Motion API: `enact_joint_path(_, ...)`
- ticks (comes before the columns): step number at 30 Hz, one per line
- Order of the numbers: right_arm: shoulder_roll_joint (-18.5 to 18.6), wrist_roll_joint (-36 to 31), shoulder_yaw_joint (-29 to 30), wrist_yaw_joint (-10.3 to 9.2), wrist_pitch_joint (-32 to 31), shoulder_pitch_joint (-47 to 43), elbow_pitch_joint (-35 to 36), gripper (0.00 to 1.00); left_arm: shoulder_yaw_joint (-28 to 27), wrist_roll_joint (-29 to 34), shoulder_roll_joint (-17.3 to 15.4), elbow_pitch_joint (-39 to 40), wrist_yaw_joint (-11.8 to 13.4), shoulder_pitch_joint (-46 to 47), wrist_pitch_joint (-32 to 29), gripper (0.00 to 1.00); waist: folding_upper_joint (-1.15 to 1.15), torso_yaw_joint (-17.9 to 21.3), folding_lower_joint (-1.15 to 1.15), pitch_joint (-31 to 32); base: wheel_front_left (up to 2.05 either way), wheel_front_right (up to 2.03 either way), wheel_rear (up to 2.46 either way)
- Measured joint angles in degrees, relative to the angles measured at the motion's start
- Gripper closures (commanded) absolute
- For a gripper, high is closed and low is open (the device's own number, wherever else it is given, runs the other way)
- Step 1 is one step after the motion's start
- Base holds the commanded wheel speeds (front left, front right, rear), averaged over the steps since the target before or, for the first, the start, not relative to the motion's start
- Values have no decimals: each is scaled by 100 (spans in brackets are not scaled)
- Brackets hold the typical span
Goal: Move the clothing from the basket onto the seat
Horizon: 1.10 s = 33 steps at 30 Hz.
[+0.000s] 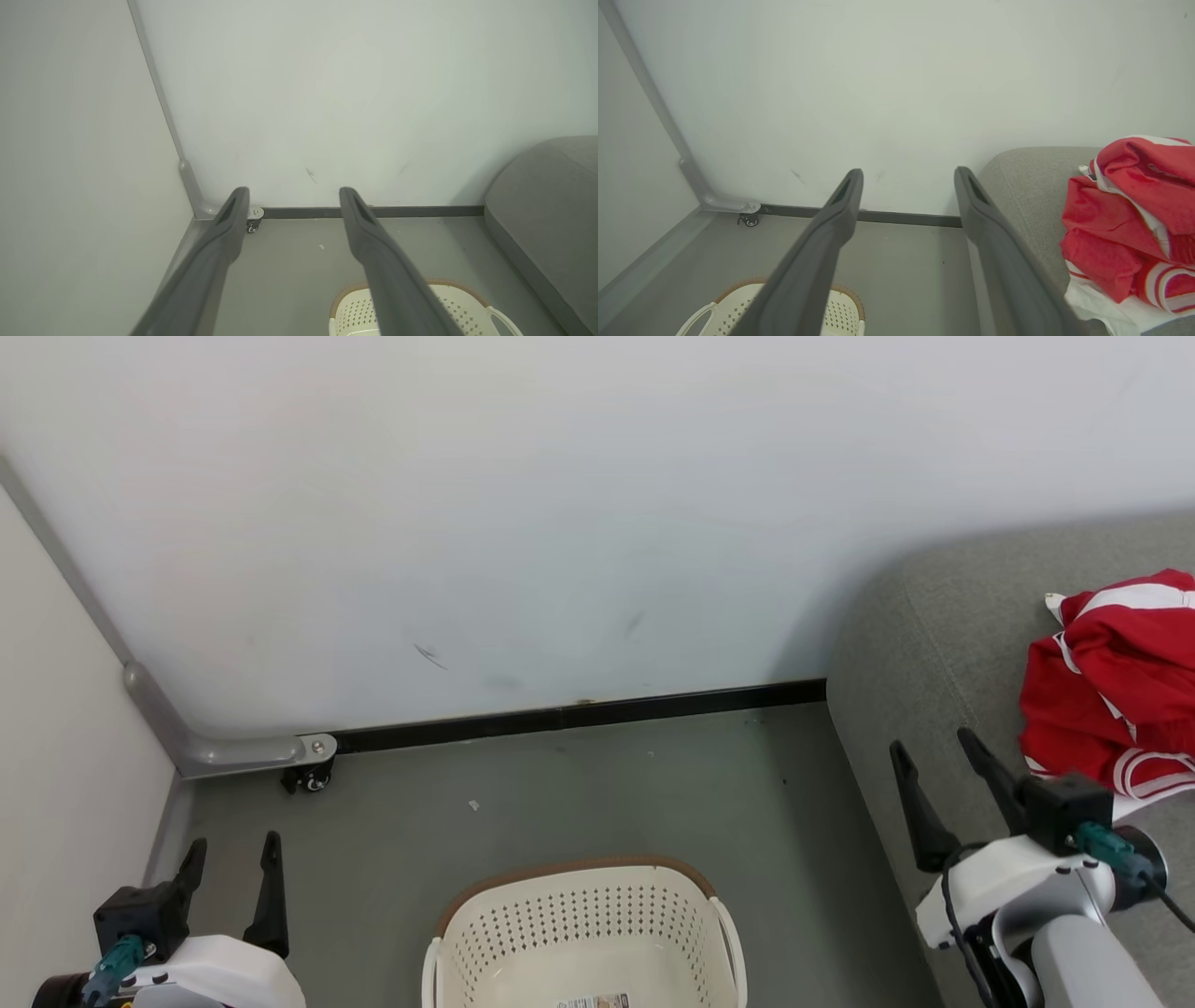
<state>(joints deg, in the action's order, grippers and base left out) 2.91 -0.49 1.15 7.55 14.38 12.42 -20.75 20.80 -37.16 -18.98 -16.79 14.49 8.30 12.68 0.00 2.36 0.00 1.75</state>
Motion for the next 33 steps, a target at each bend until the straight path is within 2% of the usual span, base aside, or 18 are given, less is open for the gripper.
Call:
enact_joint_path(5, -16, 24, -13, 0, 0, -234, 121, 0, -81, -24, 1, 62, 49, -133, 5, 0, 0, -45, 0, 97, 0, 0, 0)
enact_joint_path(16, -38, 517, -208, 0, -1, -782, 447, 0, -170, -66, -56, 218, 100, -454, 52, 0, 0, -148, 0, 237, 0, 0, 0)
enact_joint_path(33, -43, 679, -297, 0, -3, -1133, 895, 0, -270, -66, -138, 533, 151, -610, 59, 0, 0, -156, 0, 151, 0, 0, 0)
